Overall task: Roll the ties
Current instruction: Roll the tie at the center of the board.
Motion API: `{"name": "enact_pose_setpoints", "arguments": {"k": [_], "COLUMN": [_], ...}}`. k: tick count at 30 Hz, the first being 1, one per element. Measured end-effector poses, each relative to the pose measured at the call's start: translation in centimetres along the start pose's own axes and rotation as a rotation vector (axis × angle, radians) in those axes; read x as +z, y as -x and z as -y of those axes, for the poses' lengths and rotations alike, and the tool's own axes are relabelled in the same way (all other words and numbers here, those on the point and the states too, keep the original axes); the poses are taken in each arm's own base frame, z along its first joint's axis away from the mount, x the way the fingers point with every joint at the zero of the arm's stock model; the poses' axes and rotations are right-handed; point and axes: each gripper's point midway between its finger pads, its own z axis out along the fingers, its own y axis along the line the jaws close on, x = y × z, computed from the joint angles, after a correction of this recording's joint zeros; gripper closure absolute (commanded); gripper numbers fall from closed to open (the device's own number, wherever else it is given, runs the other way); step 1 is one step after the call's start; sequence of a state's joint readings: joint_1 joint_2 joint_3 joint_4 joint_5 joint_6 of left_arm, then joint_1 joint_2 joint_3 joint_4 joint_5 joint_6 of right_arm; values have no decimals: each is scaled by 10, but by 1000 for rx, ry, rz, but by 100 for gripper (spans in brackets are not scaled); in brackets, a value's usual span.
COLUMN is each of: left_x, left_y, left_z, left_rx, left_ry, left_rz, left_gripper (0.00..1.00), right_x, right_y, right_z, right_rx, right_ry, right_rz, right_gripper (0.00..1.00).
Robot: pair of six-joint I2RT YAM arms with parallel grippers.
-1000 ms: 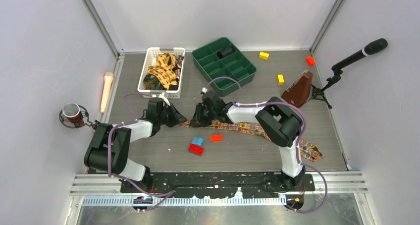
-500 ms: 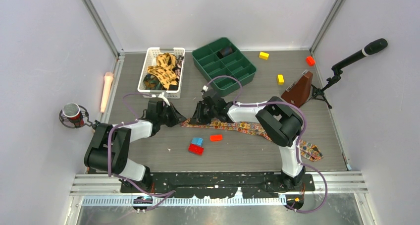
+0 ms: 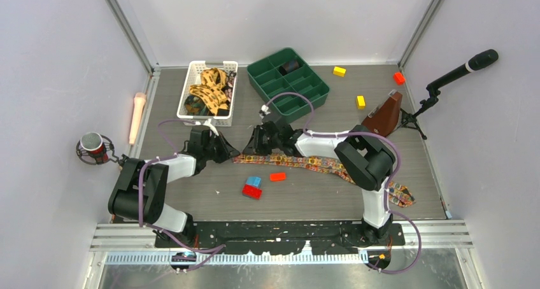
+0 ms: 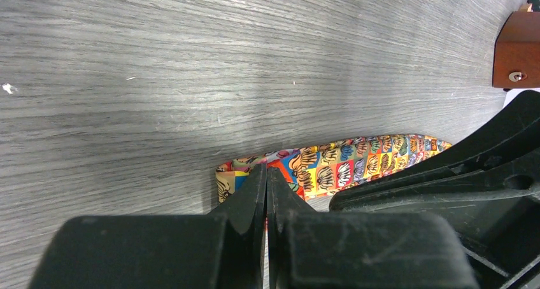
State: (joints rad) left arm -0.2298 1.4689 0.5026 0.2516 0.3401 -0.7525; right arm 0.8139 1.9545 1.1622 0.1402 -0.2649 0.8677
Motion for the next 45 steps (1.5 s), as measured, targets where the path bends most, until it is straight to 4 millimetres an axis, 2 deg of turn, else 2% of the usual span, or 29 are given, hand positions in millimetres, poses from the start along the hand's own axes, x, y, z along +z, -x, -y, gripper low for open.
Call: {"name": "enact_pose_setpoints", "arguments": {"k": [5,11,16,26,39,42,43,45], "left_x": [0,0,0,0,0,-1,-2,-4], "left_y": [0,0,0,0,0,0,1,4], "left_z": [0,0,0,0,0,1,3,6], "left_rx": [0,0,0,0,1,3,4,9], "left_ry": [0,0,0,0,-1,-4,-6,-13], "left_rz": [0,0,0,0,-1,2,5,13], "left_gripper": [100,100,100,100,100,86,76,64], "right_x": [-1,8,19,20,19,19,19,19], "right_y": [0,3,-7,-11,-13,-13,-13,-12], "right_z": [-9,-20,-5,13,21,21,21,21], "right_rx": [-1,14,35,37,22,22,22,21], "right_ry": [42,93,59,-10,-50,-54,-56,-57], "right_rz": [-10,-17,-48,-59,-63,-63,-64,-65], "right_gripper": [95,100,100,100,100,100,100,100]}}
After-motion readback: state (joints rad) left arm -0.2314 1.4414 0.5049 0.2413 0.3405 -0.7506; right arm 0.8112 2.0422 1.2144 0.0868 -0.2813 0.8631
